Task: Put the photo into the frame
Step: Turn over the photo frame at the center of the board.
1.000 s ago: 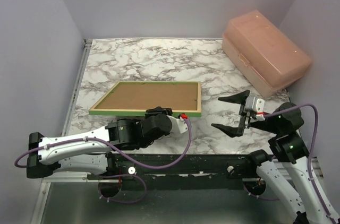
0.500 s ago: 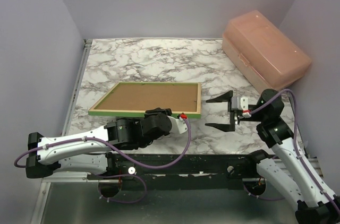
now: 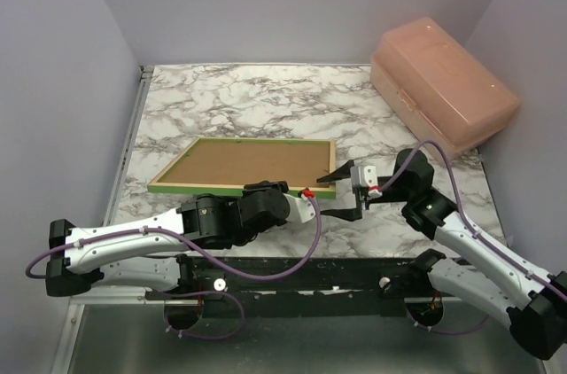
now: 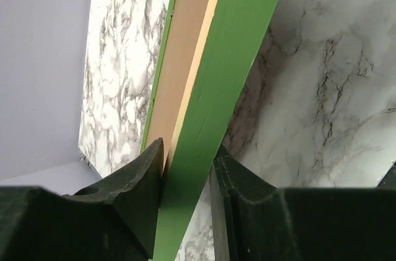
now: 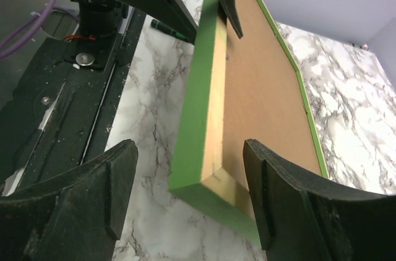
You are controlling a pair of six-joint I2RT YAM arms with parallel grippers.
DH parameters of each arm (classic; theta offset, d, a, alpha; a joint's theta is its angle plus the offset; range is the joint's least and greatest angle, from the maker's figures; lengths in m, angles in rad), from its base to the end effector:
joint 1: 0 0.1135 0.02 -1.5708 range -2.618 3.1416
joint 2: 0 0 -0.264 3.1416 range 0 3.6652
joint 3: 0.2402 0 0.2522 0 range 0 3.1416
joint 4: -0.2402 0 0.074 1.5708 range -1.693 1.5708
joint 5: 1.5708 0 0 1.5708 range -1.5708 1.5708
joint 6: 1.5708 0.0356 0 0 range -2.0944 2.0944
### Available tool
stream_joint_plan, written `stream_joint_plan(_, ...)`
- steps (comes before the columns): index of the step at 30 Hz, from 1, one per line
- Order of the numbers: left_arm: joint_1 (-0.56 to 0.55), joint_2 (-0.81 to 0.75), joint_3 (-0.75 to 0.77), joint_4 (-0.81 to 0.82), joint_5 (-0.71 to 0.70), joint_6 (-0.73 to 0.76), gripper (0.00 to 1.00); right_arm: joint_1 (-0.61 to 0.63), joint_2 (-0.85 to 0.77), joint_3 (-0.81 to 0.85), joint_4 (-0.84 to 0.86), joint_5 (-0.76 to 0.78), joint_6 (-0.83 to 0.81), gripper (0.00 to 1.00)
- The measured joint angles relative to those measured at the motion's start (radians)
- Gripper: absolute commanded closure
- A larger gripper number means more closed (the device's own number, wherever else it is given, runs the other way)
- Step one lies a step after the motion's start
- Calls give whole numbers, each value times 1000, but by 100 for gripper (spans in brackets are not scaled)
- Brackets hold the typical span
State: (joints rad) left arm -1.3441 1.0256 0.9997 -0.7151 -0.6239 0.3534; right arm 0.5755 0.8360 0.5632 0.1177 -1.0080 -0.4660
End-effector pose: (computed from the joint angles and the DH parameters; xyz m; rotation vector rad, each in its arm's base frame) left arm 0.0664 -0.1955 0.3234 1.4008 1.6374 0.1586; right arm 0.1404 0.1270 0.2868 -1.4292 0.9969 0.9416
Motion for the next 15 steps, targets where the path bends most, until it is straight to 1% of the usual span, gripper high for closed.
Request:
stream_joint_plan(6,0,5,8,-26,14,-6,79,35,98,8,36,77,-15,50)
stream_joint_plan(7,-2,5,8,-29,15,-6,78,38,111,13,37,79,-26,52)
stream_joint_plan(11,-1,3,24,-47,10,-3,72,45,128,27,37,84,-66,52)
stream_joint_plan(12,-1,3,27,-50,10,-5,70,45,127,30,34,85,-66,55)
stream_joint_plan(13,-1,3,28,-51,10,-8,65,45,127,34,31,87,-67,60)
stream_joint_plan(15,-1,3,35,-58,10,-11,51,45,126,40,25,90,-66,75)
